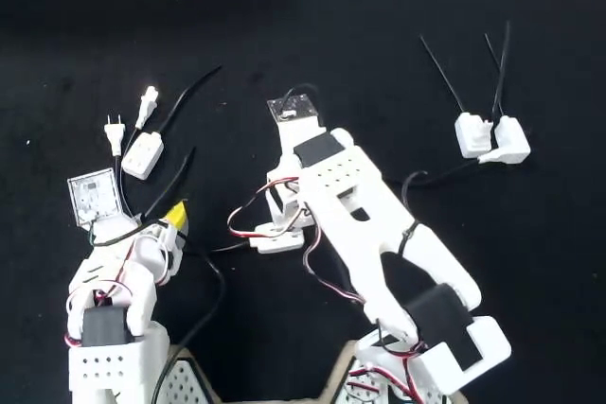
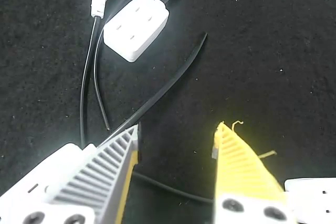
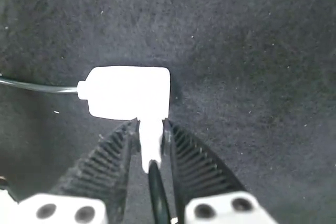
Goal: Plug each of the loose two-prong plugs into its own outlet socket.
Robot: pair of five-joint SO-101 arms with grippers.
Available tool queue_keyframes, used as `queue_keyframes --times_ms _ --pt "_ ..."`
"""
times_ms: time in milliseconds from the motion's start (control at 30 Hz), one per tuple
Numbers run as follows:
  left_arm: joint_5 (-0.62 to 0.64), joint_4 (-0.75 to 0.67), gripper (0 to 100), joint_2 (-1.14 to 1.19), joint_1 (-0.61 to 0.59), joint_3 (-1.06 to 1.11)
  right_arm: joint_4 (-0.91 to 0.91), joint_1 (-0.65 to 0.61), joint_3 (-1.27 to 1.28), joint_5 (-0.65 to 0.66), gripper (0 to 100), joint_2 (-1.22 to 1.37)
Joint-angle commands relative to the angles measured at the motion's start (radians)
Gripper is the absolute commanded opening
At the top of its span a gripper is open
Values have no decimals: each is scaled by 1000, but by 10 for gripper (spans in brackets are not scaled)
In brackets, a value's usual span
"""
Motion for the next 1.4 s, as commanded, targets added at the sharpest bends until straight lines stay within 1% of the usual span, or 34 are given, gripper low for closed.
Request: queue_keyframes --times_ms 0,133,300,500,800,967,1067,1233,1367 --pt "0 2 234 -8 -8 -12 15 3 10 -12 11 10" --pt "0 2 234 -8 -8 -12 17 3 12 -12 11 10" --pt "0 2 234 -8 -8 -12 64 3 -2 -12 11 -4" --pt "0 2 234 -8 -8 -12 61 3 -7 -12 11 -39" --pt "0 2 234 -8 -8 -12 -75 5 -2 -12 11 -38" --pt "0 2 234 -8 -8 -12 -81 5 -8 -6 11 -36" --pt "0 2 234 -8 -8 -12 -29 5 -30 -5 11 -38" --pt "0 2 234 -8 -8 -12 184 5 -165 55 11 -36" --pt "0 2 234 -8 -8 -13 196 5 -185 58 11 -33"
